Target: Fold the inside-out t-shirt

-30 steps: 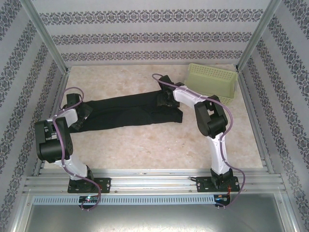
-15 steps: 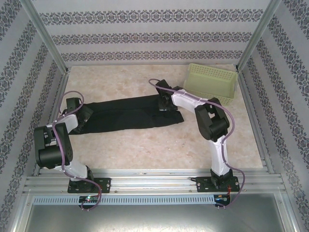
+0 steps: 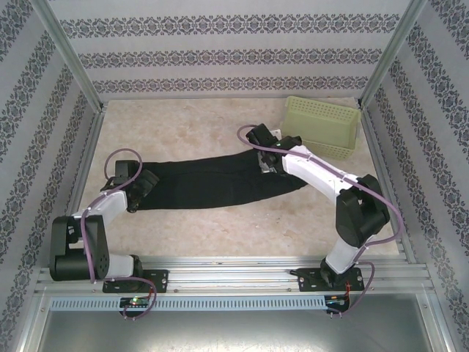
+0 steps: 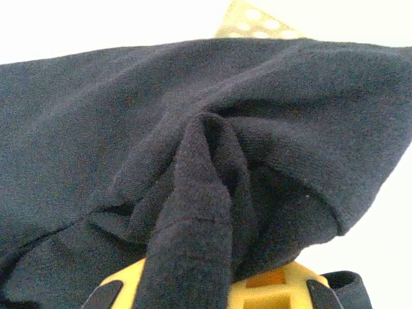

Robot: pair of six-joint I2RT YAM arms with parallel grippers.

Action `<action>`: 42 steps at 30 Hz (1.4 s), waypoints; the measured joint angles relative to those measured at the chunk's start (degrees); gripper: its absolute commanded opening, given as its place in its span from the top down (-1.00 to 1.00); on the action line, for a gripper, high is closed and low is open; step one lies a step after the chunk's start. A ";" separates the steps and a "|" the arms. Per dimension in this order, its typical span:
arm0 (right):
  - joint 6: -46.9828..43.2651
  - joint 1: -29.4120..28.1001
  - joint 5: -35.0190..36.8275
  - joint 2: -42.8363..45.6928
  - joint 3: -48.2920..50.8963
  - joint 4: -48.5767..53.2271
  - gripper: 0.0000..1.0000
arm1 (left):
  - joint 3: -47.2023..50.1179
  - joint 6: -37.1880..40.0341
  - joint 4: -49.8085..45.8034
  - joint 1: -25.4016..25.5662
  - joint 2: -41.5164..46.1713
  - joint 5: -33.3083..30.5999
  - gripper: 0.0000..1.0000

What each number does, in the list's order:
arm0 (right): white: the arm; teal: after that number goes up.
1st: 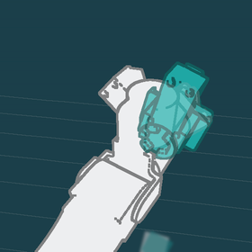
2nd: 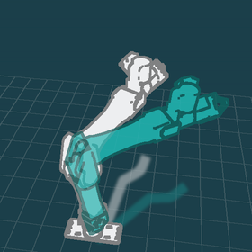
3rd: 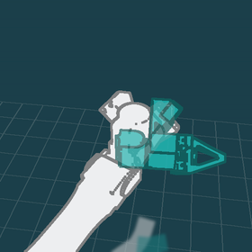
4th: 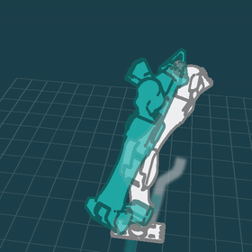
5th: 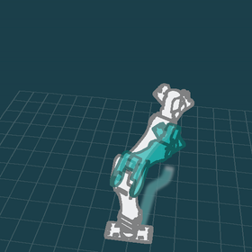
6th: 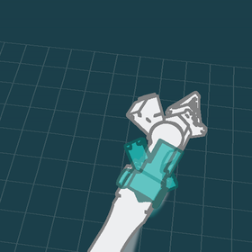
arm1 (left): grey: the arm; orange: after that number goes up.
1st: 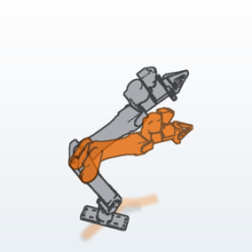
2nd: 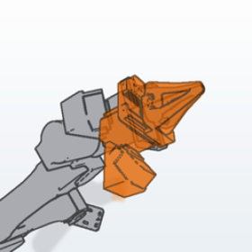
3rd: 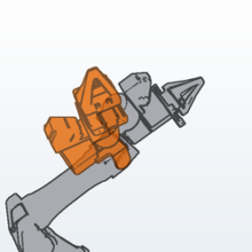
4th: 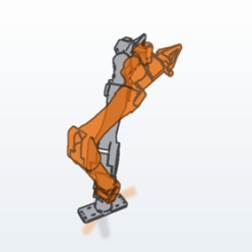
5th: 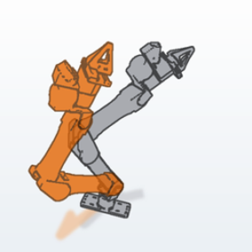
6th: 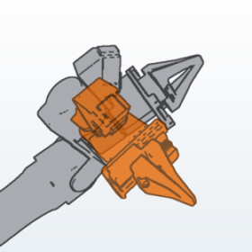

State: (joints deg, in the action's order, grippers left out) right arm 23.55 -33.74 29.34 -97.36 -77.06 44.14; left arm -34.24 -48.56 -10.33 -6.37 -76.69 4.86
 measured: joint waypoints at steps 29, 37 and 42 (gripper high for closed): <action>-7.08 -19.96 11.65 -26.64 -40.89 25.31 1.00 | 0.63 5.16 6.67 9.57 -3.89 11.28 -0.16; 1.18 -20.76 0.87 -31.36 -46.64 26.40 1.00 | 3.67 3.56 11.41 10.73 -5.25 9.70 0.12; 5.18 -20.35 -5.09 -31.36 -46.40 23.04 1.00 | 5.05 2.69 13.44 11.63 -5.62 7.41 0.27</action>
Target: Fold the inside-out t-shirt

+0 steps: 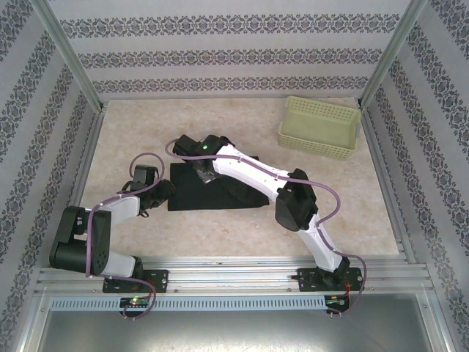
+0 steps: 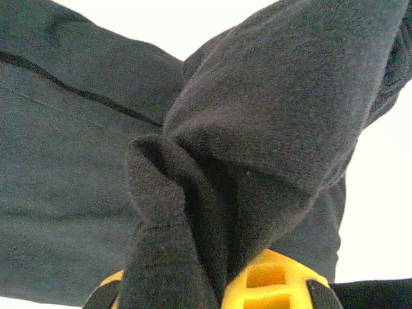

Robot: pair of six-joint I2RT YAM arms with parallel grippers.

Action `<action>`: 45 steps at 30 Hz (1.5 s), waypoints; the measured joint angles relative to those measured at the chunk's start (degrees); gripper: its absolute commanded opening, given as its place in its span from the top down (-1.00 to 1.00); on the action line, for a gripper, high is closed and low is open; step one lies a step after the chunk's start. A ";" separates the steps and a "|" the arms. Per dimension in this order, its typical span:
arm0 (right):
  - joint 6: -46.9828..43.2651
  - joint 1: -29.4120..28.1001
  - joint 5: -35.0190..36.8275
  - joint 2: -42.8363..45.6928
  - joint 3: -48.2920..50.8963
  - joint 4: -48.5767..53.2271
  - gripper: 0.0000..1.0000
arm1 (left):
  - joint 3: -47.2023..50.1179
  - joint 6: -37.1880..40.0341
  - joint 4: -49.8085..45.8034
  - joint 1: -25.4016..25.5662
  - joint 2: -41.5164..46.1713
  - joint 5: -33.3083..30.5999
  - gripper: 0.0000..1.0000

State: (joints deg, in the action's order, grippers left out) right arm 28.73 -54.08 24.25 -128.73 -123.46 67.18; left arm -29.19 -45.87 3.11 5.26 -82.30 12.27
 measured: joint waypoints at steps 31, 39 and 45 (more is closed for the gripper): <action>9.97 1.53 -19.10 -1.51 3.37 -19.10 0.10 | 3.26 -2.16 4.48 1.88 2.58 -4.09 0.36; 5.14 1.01 -19.39 6.84 8.28 -19.96 -0.24 | 5.64 -2.27 -5.07 4.04 18.18 -6.49 0.08; 3.19 5.84 -16.35 25.00 23.17 -24.63 -0.19 | 2.36 -0.09 -14.75 4.09 29.18 -9.81 -0.03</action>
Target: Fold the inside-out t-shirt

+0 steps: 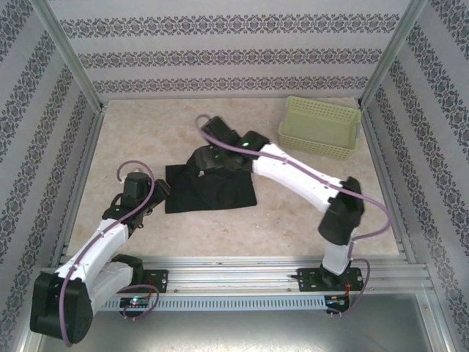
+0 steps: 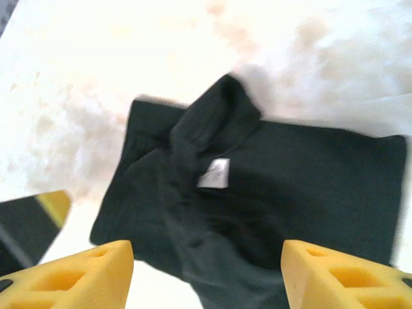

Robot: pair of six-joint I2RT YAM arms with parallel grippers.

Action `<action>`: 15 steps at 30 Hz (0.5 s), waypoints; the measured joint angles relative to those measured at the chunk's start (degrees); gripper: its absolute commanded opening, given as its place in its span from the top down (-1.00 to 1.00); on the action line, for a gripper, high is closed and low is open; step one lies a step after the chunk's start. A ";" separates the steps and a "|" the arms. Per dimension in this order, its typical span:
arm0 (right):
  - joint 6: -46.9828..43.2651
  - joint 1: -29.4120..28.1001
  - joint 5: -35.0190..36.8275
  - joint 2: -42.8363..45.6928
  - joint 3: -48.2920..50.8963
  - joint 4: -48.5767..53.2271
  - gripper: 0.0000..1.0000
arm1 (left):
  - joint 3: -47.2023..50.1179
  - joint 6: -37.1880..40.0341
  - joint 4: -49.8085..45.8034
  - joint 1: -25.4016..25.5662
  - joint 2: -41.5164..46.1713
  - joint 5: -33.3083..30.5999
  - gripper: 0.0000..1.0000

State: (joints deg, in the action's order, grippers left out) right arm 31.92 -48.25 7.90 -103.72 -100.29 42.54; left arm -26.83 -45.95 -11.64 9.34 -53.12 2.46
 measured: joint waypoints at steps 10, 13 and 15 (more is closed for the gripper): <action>1.07 6.34 3.54 -9.16 11.96 -3.54 -0.05 | -4.59 1.88 -6.05 1.11 0.15 0.09 -0.12; 0.83 4.50 3.82 -13.38 11.32 -3.21 0.00 | -4.59 2.14 -6.60 1.11 0.15 0.09 -0.13; 0.63 2.71 3.65 -15.52 9.11 -2.54 0.02 | -4.59 2.23 -7.02 1.11 0.17 0.07 -0.14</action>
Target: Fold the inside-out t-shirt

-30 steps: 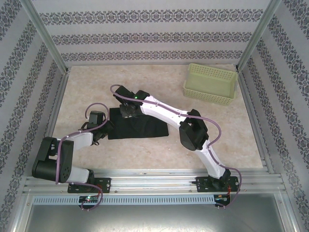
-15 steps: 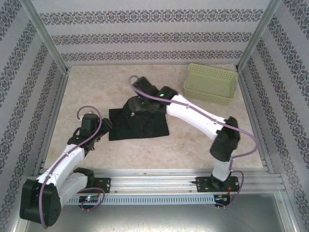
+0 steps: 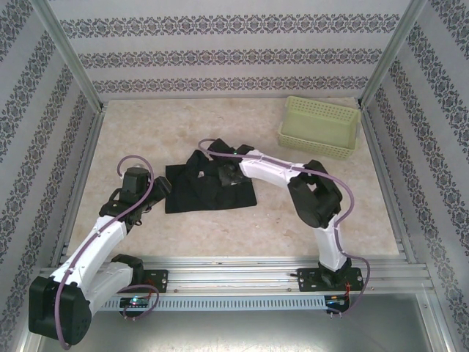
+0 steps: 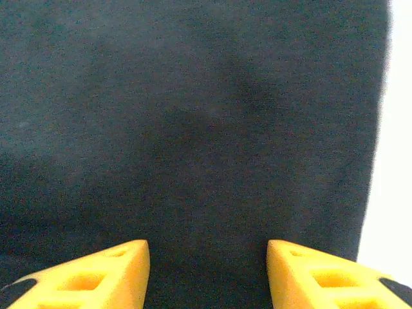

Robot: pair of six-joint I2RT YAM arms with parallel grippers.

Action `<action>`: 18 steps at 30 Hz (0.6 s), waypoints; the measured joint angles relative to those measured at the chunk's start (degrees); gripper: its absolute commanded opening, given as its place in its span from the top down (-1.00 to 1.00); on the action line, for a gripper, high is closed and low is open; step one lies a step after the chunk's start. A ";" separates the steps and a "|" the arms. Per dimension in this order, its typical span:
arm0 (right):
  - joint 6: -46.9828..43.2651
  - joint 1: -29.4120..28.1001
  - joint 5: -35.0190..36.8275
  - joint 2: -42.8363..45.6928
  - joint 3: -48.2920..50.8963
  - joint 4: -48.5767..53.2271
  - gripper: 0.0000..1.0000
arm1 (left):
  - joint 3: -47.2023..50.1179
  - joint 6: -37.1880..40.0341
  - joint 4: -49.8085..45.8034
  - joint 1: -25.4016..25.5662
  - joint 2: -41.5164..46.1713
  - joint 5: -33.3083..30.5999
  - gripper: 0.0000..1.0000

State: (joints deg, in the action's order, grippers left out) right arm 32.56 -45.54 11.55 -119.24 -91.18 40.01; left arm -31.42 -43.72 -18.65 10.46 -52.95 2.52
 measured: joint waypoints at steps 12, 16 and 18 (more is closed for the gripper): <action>-1.68 -7.41 -10.43 -6.64 -20.55 0.46 0.07 | 0.24 0.68 -1.62 0.00 3.80 -0.50 -0.14; -2.60 -4.83 -11.21 -5.70 -19.12 -0.13 0.12 | 0.33 1.25 -1.92 0.07 5.11 0.50 -0.12; -3.15 -2.47 -11.08 -4.46 -17.14 0.00 0.12 | 0.28 1.36 -1.88 0.98 4.74 1.77 -0.12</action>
State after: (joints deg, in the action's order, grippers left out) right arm 29.41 -48.01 0.47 -123.70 -108.31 40.01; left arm -31.14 -42.37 -20.53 11.44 -48.21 4.29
